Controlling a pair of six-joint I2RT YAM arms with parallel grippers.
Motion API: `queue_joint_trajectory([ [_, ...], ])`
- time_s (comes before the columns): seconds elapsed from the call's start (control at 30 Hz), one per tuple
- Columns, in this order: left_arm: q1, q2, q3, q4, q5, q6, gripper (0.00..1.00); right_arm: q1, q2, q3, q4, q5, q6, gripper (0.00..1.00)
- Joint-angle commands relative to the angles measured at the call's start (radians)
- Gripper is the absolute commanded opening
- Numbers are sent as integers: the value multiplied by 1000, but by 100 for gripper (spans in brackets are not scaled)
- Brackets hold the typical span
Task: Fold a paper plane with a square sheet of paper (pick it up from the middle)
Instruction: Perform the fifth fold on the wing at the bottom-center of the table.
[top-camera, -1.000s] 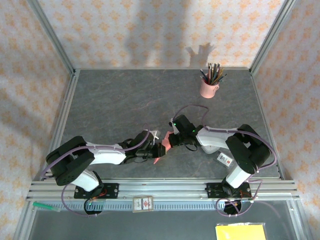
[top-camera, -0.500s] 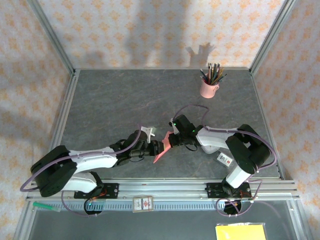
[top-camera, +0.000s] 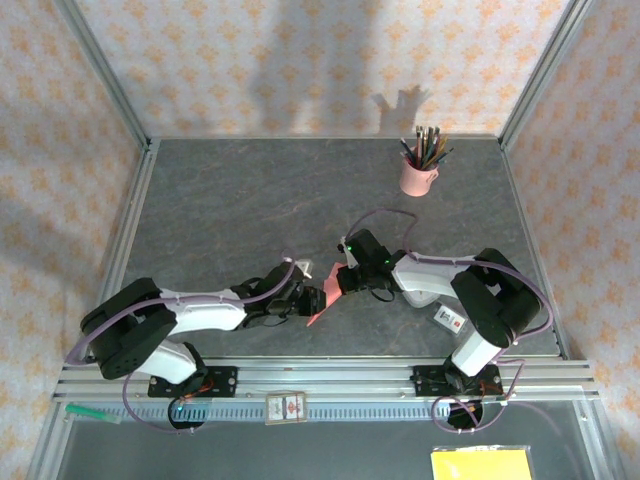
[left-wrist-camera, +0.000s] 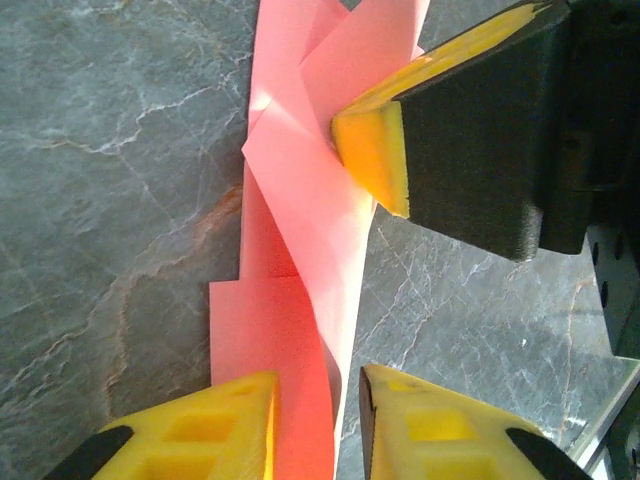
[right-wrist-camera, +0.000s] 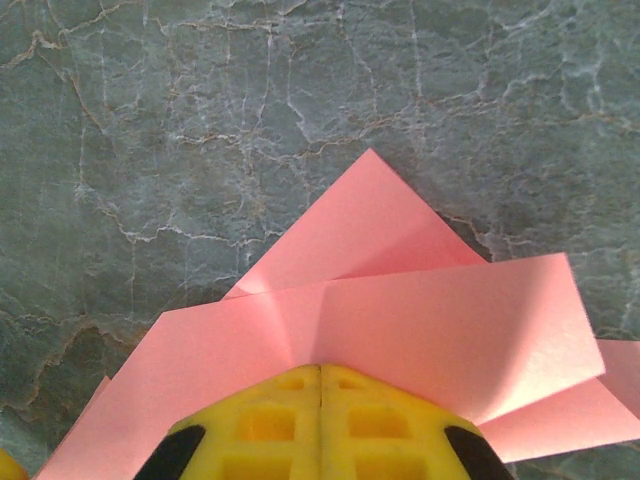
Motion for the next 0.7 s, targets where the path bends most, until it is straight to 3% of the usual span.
queue_joint_trajectory([
  [0.0,1,24,28,20,22,18,26,-2,39,-7,-77,73,-16,2],
  [0.43,1,97,55,52,78,17,12,-3,42,-17,-70,73,-13,2],
  [0.67,22,93,-7,199,171,-61,5,-3,39,-14,-73,79,-14,2],
])
